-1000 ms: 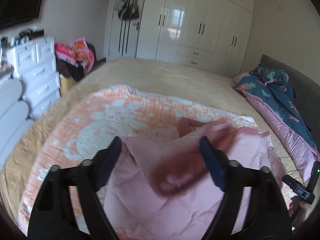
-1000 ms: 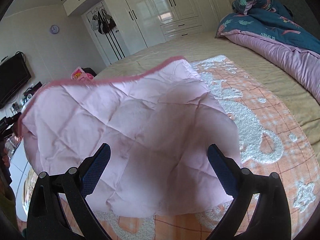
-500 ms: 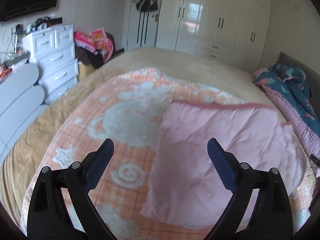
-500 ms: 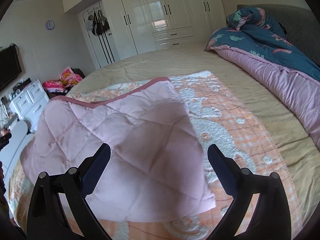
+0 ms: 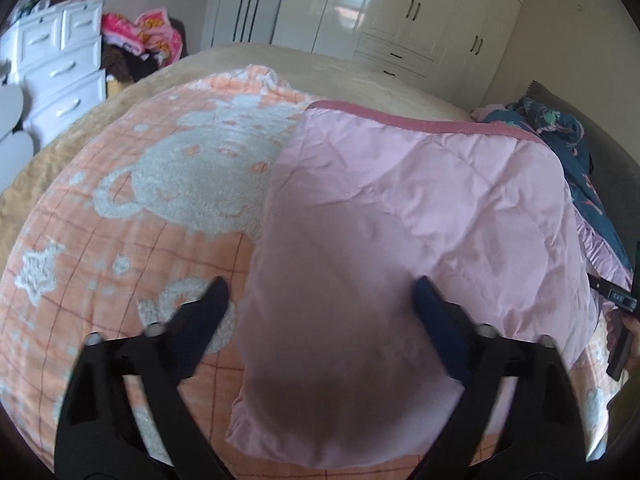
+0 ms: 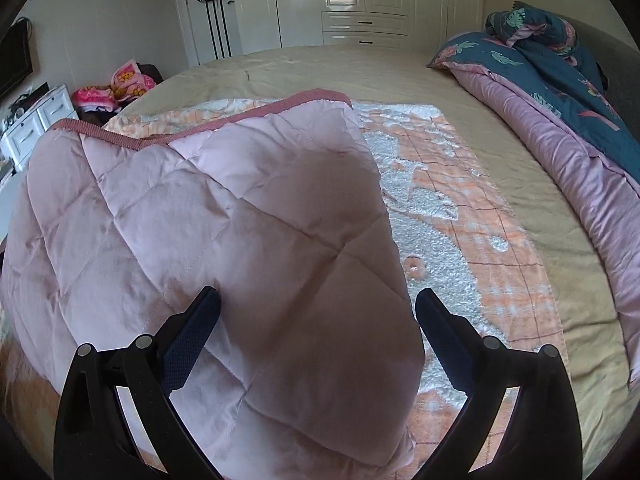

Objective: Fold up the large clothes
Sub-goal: 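Grasp the folded jacket edge with the right gripper, then tug the folded edge with the right gripper to straighten it, then open the right gripper and hold both tools above the folded jacket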

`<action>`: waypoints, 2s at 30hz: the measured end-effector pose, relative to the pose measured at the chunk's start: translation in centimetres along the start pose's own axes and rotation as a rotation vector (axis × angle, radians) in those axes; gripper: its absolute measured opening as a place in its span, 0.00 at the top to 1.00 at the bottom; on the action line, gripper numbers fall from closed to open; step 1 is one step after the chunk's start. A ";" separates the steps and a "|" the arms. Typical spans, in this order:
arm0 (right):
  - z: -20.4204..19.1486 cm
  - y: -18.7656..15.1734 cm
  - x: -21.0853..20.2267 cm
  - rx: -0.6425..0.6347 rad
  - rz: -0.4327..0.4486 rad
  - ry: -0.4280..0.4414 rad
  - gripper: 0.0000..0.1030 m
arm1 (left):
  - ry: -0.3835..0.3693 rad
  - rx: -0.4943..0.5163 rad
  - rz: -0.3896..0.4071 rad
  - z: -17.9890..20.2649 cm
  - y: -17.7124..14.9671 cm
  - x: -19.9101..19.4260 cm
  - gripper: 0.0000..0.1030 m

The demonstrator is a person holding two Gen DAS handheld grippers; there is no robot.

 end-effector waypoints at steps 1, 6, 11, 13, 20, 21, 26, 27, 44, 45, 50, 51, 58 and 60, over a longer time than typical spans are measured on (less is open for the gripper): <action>-0.1 -0.1 0.2 -0.006 0.000 0.011 0.14 | 0.007 0.017 0.014 0.6 0.0 -0.2 0.60; -1.2 -0.8 -0.2 -0.048 0.019 -0.014 0.59 | 0.070 0.106 0.057 2.2 -0.1 -0.6 0.85; -1.6 -0.3 -2.7 -0.047 0.122 -0.050 0.81 | 0.093 0.148 0.164 3.2 1.4 -2.8 0.88; -1.4 0.9 -4.0 -0.019 0.186 -0.047 0.82 | 0.092 0.157 0.213 3.7 2.7 -3.9 0.88; -0.7 6.0 -3.8 0.027 0.238 -0.033 0.83 | 0.141 0.099 0.227 4.2 7.2 -1.4 0.88; -0.4 6.5 -3.4 0.046 0.237 -0.025 0.83 | 0.148 0.087 0.218 4.2 7.5 -1.0 0.88; 0.8 7.1 -1.3 0.102 0.210 -0.026 0.83 | 0.183 0.049 0.165 4.2 8.8 2.3 0.88; 0.9 7.0 -0.7 0.107 0.198 -0.033 0.83 | 0.194 0.055 0.158 4.3 8.8 2.8 0.88; 1.9 4.2 3.8 0.179 0.086 -0.103 0.68 | 0.254 0.055 0.078 4.6 8.3 7.2 0.87; 2.0 4.0 3.3 0.194 0.095 -0.107 0.64 | 0.257 0.059 0.078 4.7 8.2 7.2 0.87; 1.1 3.0 -0.5 0.175 0.173 -0.089 0.33 | 0.261 0.061 0.082 4.6 8.5 6.2 0.79; 0.6 2.9 -1.4 0.161 0.194 -0.085 0.30 | 0.257 0.057 0.088 4.5 8.6 5.7 0.77; -4.3 1.0 -5.5 0.052 0.241 0.017 0.18 | 0.236 0.063 0.173 5.1 8.7 -0.3 0.50; -6.3 0.6 -5.1 0.011 0.206 0.051 0.18 | 0.195 0.101 0.170 6.4 7.3 -2.1 0.42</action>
Point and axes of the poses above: each gripper's, at about its wrist camera, not at the fingertips, and x roughly the way its jaws point, z to its right, y to its top, the point moved 1 cm from there along x, roughly the way its jaws point, and after that the axes turned 6 degrees about y, right-handed, at the moved point
